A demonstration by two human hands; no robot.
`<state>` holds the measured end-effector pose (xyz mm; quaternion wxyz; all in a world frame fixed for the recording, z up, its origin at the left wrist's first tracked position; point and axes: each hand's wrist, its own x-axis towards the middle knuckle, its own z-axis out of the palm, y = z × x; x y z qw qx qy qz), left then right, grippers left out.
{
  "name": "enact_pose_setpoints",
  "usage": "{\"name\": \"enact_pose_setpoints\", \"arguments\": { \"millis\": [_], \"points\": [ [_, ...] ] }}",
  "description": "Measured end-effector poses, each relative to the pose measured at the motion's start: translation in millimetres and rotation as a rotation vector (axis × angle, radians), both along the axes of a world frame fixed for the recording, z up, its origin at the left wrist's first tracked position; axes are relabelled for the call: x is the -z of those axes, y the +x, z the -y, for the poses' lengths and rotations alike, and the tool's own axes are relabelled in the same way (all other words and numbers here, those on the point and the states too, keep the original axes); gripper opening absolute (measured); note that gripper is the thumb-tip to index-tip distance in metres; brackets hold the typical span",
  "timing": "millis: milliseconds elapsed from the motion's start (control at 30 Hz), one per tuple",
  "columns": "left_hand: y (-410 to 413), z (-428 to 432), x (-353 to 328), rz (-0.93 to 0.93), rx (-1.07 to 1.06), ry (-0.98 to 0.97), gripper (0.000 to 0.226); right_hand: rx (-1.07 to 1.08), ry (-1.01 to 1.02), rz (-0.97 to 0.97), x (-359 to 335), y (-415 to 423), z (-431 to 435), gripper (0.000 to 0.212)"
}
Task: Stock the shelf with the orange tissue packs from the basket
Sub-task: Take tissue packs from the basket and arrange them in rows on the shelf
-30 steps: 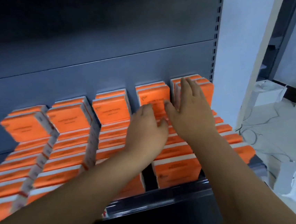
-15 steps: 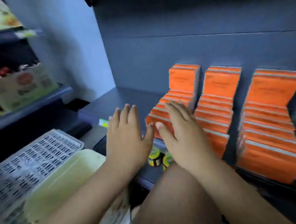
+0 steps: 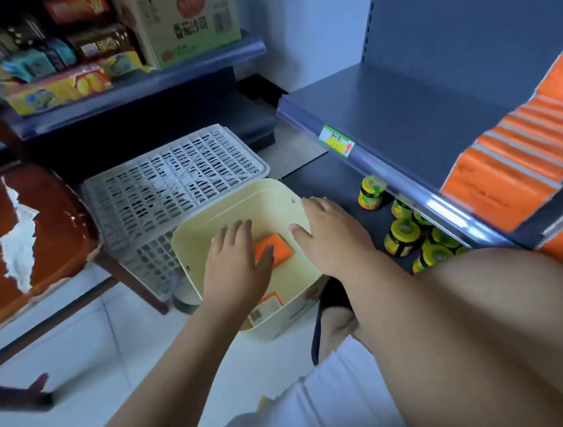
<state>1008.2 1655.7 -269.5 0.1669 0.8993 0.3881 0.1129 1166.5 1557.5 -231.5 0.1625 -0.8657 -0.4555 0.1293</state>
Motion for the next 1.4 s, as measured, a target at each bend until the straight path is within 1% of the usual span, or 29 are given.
{"name": "enact_pose_setpoints", "arguments": {
  "millis": [33,133,200,300,367,433,467,500,533,567,600,633,667,700,733,800,867,933,1000,1033,1067,1133,1167,1267,1333,1400],
  "points": [
    [0.5,-4.3,6.5,-0.003,-0.034,-0.058,0.064,0.039,-0.018,-0.029,5.3,1.2,-8.6,0.047],
    [3.0,-16.2,29.0,-0.009,-0.130,-0.224,0.059,0.163,-0.065,-0.150,18.8,-0.7,-38.0,0.047],
    [5.6,-24.3,44.9,0.021,-0.215,-0.386,0.056,0.198,-0.108,-0.199,30.2,-4.2,-58.2,0.044],
    [13.4,-37.6,67.0,0.105,-0.416,-0.681,0.054,0.232,-0.207,-0.323,53.0,-6.4,-82.6,0.040],
    [17.7,-46.9,86.7,0.085,-0.554,-0.793,0.056,0.263,-0.279,-0.407,73.0,-3.6,-97.0,0.042],
    [21.9,-53.5,105.0,0.050,-0.659,-0.900,0.054,0.313,-0.338,-0.463,94.9,1.3,-114.2,0.042],
    [23.9,-55.5,116.7,0.003,-0.713,-0.936,0.051,0.339,-0.356,-0.486,105.8,3.9,-123.1,0.039],
    [28.0,-58.6,132.5,0.006,-0.794,-0.986,0.046,0.358,-0.366,-0.510,118.3,6.7,-132.2,0.036],
    [32.2,-62.0,149.4,-0.018,-0.831,-1.073,0.043,0.373,-0.370,-0.535,132.0,10.4,-140.3,0.029],
    [34.4,-63.3,164.1,-0.174,-0.804,-1.103,0.037,0.385,-0.380,-0.563,146.2,14.0,-146.0,0.021],
    [36.8,-61.5,171.2,-0.270,-0.798,-1.147,0.029,0.394,-0.401,-0.591,158.6,16.6,-149.1,0.015],
    [42.9,-65.1,175.2,-0.202,-0.937,-1.278,0.016,0.392,-0.422,-0.610,173.9,19.9,-152.2,0.015],
    [47.6,-70.3,176.4,-0.062,-1.037,-1.358,0.011,0.390,-0.433,-0.614,189.8,23.9,-155.2,0.017],
    [50.4,-71.1,180.5,-0.128,-1.030,-1.338,0.015,0.398,-0.433,-0.607,204.5,27.4,-158.4,0.020],
    [52.1,-72.9,180.6,-0.235,-1.062,-1.390,0.017,0.408,-0.427,-0.598,217.5,29.7,-162.3,0.026],
    [51.3,-71.8,196.4,-0.299,-1.190,-1.440,0.025,0.354,-0.418,-0.541,242.3,35.5,-171.6,0.042],
    [55.1,-73.1,211.6,-0.228,-1.265,-1.467,0.035,0.248,-0.419,-0.428,262.4,43.4,-178.8,0.051],
    [60.5,-79.7,221.3,-0.143,-1.313,-1.511,0.039,0.160,-0.427,-0.345,277.0,54.4,-187.0,0.066],
    [66.8,-87.7,227.9,-0.049,-1.365,-1.581,0.038,0.156,-0.397,-0.371,292.4,63.6,-198.0,0.080],
    [69.9,-91.4,231.3,-0.006,-1.393,-1.596,0.037,0.204,-0.358,-0.420,300.6,66.6,-204.5,0.082],
    [72.8,-95.2,234.0,0.015,-1.423,-1.609,0.037,0.278,-0.309,-0.479,307.8,68.5,-211.0,0.079],
    [75.2,-99.4,239.0,-0.004,-1.431,-1.612,0.033,0.401,-0.279,-0.534,318.5,68.5,-220.2,0.067],
    [75.6,-101.8,242.0,-0.010,-1.434,-1.610,0.030,0.417,-0.305,-0.521,323.8,67.4,-221.8,0.066],
    [74.2,-108.9,254.6,0.024,-1.509,-1.612,0.015,0.382,-0.363,-0.437,337.1,64.3,-217.1,0.078],
    [74.5,-109.3,258.4,0.128,-1.564,-1.556,0.008,0.422,-0.385,-0.484,345.9,63.1,-211.3,0.082],
    [76.4,-103.8,259.1,0.225,-1.588,-1.461,0.009,0.456,-0.422,-0.590,349.8,65.6,-205.6,0.078]
  ]
}}
